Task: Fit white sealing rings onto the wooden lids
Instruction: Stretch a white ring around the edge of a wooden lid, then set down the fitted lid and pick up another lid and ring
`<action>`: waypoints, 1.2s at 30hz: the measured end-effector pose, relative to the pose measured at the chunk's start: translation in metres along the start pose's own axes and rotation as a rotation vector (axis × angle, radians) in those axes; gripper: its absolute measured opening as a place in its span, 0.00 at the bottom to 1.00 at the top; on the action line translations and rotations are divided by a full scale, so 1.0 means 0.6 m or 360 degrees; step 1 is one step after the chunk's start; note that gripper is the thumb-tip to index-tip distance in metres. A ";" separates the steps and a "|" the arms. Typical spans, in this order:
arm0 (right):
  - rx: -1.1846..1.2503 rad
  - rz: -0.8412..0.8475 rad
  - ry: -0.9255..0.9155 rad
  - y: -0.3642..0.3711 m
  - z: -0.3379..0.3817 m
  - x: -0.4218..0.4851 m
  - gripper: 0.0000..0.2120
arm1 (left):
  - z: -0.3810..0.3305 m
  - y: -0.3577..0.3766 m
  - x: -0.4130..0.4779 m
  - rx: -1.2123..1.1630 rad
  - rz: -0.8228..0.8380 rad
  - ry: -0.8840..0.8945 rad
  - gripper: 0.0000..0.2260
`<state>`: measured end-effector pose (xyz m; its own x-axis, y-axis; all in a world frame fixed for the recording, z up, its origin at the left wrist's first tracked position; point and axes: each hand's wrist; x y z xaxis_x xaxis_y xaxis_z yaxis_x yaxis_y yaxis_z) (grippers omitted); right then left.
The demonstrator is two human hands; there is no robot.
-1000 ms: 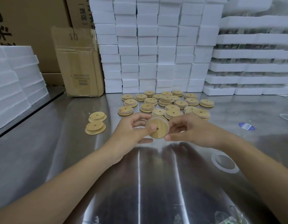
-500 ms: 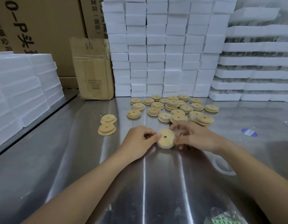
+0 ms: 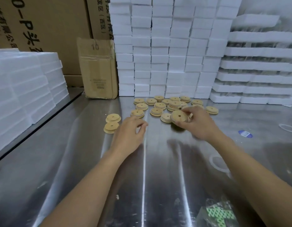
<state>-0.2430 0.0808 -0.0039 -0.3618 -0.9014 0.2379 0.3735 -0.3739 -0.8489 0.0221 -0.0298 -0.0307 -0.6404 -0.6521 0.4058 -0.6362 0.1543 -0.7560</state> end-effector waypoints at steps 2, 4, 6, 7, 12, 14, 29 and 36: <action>0.0014 -0.0138 0.0125 -0.018 -0.011 0.026 0.37 | 0.016 -0.017 0.010 0.0041 -0.0105 -0.0107 0.10; 0.0001 -0.0197 0.0244 -0.025 -0.021 0.051 0.33 | 0.035 -0.031 0.020 0.0116 -0.0170 -0.0218 0.10; -0.0053 -0.0052 0.0331 -0.020 -0.029 0.067 0.29 | 0.057 -0.043 0.029 0.0166 -0.0241 -0.0307 0.10; -0.0133 0.0068 0.0361 -0.017 -0.031 0.072 0.27 | 0.069 -0.048 0.033 0.0183 -0.0270 -0.0358 0.10; -0.0221 0.0054 0.0314 -0.046 -0.023 0.078 0.21 | 0.106 -0.054 0.031 0.0280 -0.0185 -0.0595 0.08; -0.0089 -0.0107 0.0236 -0.084 -0.017 0.057 0.14 | 0.108 -0.053 0.032 0.0305 -0.0114 -0.0657 0.07; -0.0231 0.1040 0.0369 -0.138 -0.077 -0.218 0.05 | 0.088 -0.027 0.044 0.0018 0.0360 -0.0396 0.28; 0.0046 0.0856 0.0265 -0.076 -0.020 -0.174 0.07 | 0.090 -0.013 0.048 0.0250 0.0277 -0.0429 0.28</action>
<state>-0.2325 0.1947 0.0045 -0.2433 -0.9210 -0.3044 0.5649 0.1206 -0.8163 0.0314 -0.0898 -0.0408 -0.5836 -0.8016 0.1298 -0.4400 0.1778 -0.8802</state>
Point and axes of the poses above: each hand's wrist, its own x-axis towards the middle knuckle, its own y-axis out of the palm, z = x × y, and after that the axes turned 10 degrees about z, right-handed
